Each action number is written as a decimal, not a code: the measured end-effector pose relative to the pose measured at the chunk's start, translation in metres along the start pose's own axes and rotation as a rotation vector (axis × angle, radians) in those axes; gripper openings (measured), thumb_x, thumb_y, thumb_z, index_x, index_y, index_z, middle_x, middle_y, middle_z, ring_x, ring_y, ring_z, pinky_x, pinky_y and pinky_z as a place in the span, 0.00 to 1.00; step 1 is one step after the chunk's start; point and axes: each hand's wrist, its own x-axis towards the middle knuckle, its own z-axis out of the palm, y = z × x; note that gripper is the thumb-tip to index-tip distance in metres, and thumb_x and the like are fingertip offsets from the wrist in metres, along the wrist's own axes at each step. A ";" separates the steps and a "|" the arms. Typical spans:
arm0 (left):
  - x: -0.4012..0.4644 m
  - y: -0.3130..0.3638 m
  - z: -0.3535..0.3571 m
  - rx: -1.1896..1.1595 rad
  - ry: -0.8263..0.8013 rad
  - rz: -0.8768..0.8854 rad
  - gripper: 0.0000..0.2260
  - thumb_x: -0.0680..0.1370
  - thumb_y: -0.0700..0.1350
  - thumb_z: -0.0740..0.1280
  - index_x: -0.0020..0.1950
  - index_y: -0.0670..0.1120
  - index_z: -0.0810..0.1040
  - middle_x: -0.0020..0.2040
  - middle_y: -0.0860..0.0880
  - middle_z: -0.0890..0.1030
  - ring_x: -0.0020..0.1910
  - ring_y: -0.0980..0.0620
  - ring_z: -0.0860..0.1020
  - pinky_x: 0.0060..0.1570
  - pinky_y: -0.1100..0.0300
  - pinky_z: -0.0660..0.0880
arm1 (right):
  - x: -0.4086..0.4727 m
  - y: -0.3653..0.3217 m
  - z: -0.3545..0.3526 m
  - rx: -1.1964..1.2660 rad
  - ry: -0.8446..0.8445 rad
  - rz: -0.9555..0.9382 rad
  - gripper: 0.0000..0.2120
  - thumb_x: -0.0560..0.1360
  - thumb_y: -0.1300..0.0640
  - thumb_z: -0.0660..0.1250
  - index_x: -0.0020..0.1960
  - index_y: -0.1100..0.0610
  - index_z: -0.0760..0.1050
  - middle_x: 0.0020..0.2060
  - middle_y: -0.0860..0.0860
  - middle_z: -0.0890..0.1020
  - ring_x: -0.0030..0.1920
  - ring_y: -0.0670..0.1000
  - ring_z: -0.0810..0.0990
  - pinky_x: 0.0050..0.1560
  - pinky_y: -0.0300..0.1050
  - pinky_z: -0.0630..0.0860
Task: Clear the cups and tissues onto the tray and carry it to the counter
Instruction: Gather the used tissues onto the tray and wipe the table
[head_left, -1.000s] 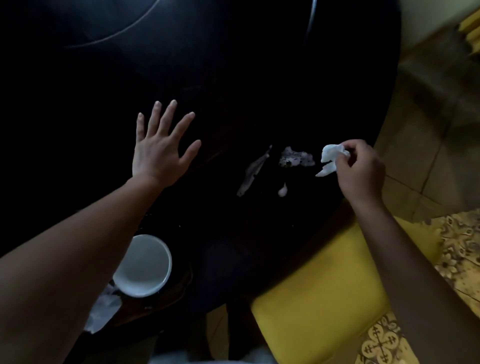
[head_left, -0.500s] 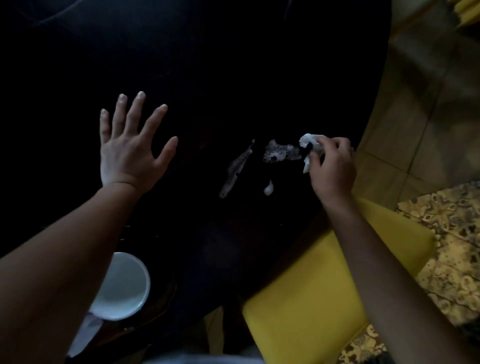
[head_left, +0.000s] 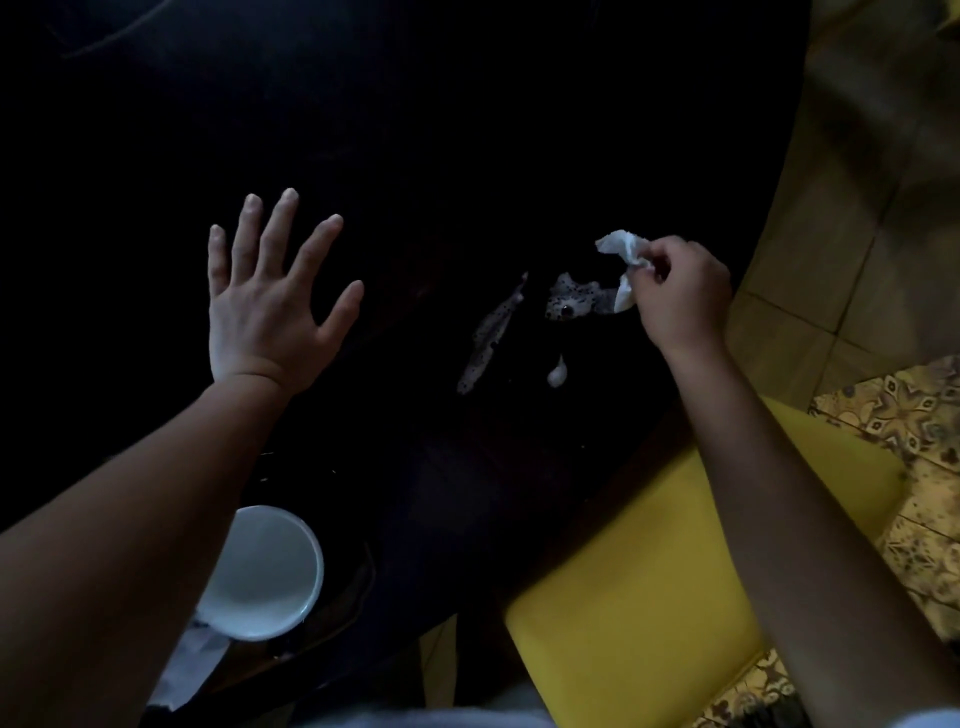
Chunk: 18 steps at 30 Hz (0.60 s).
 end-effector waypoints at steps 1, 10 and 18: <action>0.000 -0.001 0.000 0.001 0.001 0.000 0.30 0.81 0.65 0.54 0.81 0.56 0.62 0.84 0.48 0.55 0.83 0.43 0.49 0.80 0.40 0.44 | -0.005 0.000 0.002 -0.010 0.001 -0.002 0.10 0.76 0.57 0.69 0.55 0.59 0.82 0.48 0.58 0.83 0.48 0.58 0.82 0.43 0.43 0.71; 0.000 0.000 -0.001 -0.002 -0.001 0.005 0.30 0.81 0.65 0.54 0.81 0.56 0.62 0.84 0.47 0.55 0.83 0.42 0.49 0.80 0.39 0.45 | -0.073 -0.009 0.008 -0.007 -0.112 -0.086 0.04 0.77 0.61 0.68 0.50 0.59 0.80 0.46 0.55 0.80 0.44 0.56 0.79 0.41 0.43 0.69; 0.002 0.003 -0.001 -0.013 0.011 0.002 0.29 0.81 0.65 0.55 0.81 0.56 0.62 0.84 0.47 0.55 0.83 0.42 0.49 0.80 0.39 0.45 | -0.030 -0.026 -0.010 0.140 0.037 -0.073 0.20 0.77 0.57 0.68 0.68 0.48 0.74 0.39 0.49 0.79 0.38 0.46 0.76 0.39 0.37 0.71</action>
